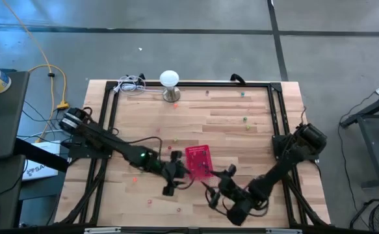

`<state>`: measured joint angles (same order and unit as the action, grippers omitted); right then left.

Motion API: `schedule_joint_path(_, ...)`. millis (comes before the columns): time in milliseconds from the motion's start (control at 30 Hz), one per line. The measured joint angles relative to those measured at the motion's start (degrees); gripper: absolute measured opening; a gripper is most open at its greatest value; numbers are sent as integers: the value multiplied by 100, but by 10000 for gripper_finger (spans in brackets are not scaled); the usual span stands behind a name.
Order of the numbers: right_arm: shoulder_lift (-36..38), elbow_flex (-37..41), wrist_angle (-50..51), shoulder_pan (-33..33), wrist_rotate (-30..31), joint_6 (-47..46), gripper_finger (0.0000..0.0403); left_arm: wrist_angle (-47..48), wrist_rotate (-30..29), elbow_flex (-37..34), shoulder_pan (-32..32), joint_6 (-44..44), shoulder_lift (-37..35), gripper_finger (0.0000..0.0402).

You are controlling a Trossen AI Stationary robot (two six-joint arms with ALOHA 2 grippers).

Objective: Pick & Place Dice
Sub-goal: Put the pink die into the red basket

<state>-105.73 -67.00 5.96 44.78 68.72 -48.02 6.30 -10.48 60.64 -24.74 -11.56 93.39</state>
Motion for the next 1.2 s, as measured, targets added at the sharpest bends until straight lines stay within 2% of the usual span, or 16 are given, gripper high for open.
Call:
schedule_joint_path(200, 0, 0, -849, 356, -276, 851, 231, 1415, 273, 2, -722, -840, -543, 214)
schedule_joint_path(333, -46, -2, -1341, 465, -597, 1158, 231, 2410, 288, 2, -1212, -1902, -556, 214)
schedule_joint_path(500, -66, -1, -1393, 428, -913, 1184, 231, 3415, 192, -13, -1547, -3134, -454, 214)
schedule_joint_path(767, -68, -2, -1332, 344, -1027, 1142, 231, 3144, 153, -11, -2163, -3180, -435, 214)
schedule_joint_path(900, -68, -2, -1305, 345, -1081, 1142, 231, 2703, -420, -11, -2550, -2997, -316, 214)
schedule_joint_path(967, -68, 0, -1277, 345, -1079, 1142, 231, 2626, -492, -11, -2706, -2993, -194, 214)
schedule_joint_path(1200, -68, 0, -1275, 342, -1081, 1049, 231, 2597, -688, -11, -2794, -3306, 342, 214)
